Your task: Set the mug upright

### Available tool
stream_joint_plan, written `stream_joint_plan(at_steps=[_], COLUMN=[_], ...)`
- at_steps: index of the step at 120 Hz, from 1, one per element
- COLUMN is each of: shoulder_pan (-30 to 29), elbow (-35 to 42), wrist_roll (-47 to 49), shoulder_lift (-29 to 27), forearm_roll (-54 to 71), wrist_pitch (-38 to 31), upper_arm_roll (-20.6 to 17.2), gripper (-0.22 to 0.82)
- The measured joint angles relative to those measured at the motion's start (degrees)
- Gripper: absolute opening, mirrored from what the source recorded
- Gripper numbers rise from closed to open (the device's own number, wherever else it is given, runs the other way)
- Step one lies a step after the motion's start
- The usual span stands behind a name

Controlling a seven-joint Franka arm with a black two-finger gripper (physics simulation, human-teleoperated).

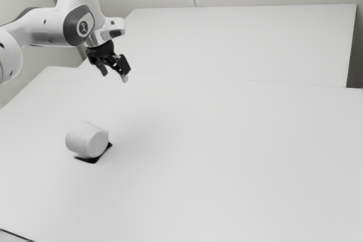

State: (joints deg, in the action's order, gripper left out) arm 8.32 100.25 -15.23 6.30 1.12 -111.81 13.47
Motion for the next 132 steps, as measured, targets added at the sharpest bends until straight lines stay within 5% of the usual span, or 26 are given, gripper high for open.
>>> stream_joint_plan(at_steps=[40,73,132], shoulder_pan=[-3.46,-16.25,-26.25], elbow=[6.75,5.59,0.74], wrist_roll=[-4.81,-14.51,-30.30], shoulder_lift=[-4.68,0.65,11.73], forearm_roll=[-6.92,-11.60,-24.29], wrist_pitch=[0.40,0.60,6.60], upper_arm_roll=[1.05,1.39,1.20], gripper=[0.60,0.60,0.60])
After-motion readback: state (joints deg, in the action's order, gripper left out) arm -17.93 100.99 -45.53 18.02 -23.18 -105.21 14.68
